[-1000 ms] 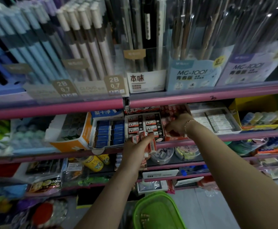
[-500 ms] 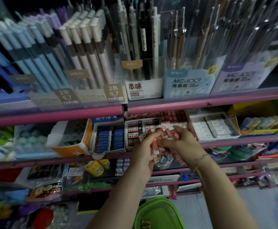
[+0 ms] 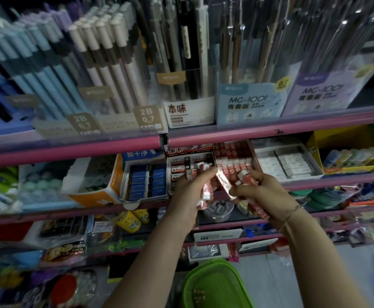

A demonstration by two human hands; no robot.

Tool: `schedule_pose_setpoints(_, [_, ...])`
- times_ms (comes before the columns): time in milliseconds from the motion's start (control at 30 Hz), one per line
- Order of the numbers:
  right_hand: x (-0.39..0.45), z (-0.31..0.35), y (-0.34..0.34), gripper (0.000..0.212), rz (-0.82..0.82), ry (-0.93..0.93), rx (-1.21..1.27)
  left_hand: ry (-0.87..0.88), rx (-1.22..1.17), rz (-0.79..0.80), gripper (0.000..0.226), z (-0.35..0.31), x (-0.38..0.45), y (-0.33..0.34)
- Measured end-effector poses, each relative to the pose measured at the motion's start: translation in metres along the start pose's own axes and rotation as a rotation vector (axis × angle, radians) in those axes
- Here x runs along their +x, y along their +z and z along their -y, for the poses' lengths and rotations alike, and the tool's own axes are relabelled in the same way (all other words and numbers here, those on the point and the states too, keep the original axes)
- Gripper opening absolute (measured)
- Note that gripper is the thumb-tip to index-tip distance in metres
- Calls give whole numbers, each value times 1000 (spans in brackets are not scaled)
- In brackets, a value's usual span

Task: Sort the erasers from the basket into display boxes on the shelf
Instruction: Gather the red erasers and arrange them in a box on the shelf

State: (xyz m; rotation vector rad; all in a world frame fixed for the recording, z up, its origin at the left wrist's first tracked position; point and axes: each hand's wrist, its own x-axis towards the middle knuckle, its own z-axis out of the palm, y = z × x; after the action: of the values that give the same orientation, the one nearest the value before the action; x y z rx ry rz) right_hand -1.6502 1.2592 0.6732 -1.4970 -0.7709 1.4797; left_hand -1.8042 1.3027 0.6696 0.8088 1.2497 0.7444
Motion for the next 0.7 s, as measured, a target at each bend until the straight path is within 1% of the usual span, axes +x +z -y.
schedule_pose_setpoints(33, [1, 2, -2, 33, 10, 8, -82, 19, 40, -41, 72, 1, 2, -1])
schedule_pose_setpoints(67, [2, 5, -3, 31, 16, 7, -149, 49, 94, -61, 72, 2, 6, -4])
schedule_pose_setpoints(100, [4, 7, -5, 27, 11, -9, -194, 72, 142, -64, 64, 2, 8, -6])
schedule_pose_setpoints(167, [8, 13, -9, 23, -28, -66, -203, 88, 182, -5, 53, 2, 12, -13])
schedule_pose_setpoints(267, [14, 16, -11, 26, -57, -165, -63, 94, 210, 48, 38, 2, 13, -20])
schedule_pose_setpoints(333, [18, 13, -8, 26, -100, -212, 80, 196, 201, 51, 24, 4, 14, -19])
schedule_pose_setpoints(367, [21, 11, -5, 25, -143, -219, 166, 257, 205, 26, 21, 5, 14, -17])
schedule_pose_setpoints(433, [24, 5, -1, 21, -235, -188, 350, 348, 213, -60, 29, 8, 14, -12])
schedule_pose_setpoints(467, [26, 2, 1, 21, -249, -148, 433, 380, 229, -89, 34, 10, 15, -9])
schedule_pose_setpoints(533, [27, -3, 6, 32, -175, -50, 550, 431, 269, -84, 36, 14, 17, -2])
schedule_pose_setpoints(600, [26, -6, 11, 35, -112, 7, 535, 466, 289, -41, 27, 18, 19, 4])
schedule_pose_setpoints(633, [27, -7, 13, 33, -127, 16, 495, 470, 303, -22, 23, 19, 19, 7])
schedule_pose_setpoints(700, [31, -6, 14, 30, -199, 19, 435, 467, 329, 20, 24, 23, 21, 9])
